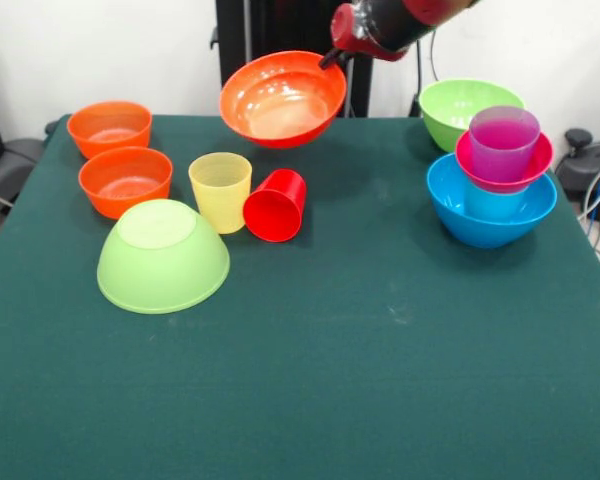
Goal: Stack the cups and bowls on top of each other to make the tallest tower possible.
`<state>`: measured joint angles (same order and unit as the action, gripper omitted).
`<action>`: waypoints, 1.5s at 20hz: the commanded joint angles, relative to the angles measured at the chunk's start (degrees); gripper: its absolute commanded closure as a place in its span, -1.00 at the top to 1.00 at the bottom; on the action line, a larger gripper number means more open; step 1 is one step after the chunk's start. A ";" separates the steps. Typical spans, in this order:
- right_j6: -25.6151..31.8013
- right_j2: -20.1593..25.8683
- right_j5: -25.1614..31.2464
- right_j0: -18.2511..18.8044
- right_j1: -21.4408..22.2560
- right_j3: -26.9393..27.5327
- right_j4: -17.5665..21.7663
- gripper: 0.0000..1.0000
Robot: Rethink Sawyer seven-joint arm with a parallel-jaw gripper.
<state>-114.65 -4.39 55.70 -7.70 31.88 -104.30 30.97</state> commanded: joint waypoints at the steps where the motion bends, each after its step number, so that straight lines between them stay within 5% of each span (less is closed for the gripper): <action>1: -7.22 1.49 1.18 -0.80 0.60 6.05 -2.18 -1.00; 11: -11.14 -6.55 -15.46 -4.69 2.20 8.76 11.73 -1.00; 19: -5.95 -9.83 -19.06 -4.13 4.43 8.18 14.73 -1.00; 30: -2.15 -9.03 -18.41 -2.96 3.73 8.21 12.16 -1.00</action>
<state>-114.65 -16.78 39.69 -11.29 35.96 -99.64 41.37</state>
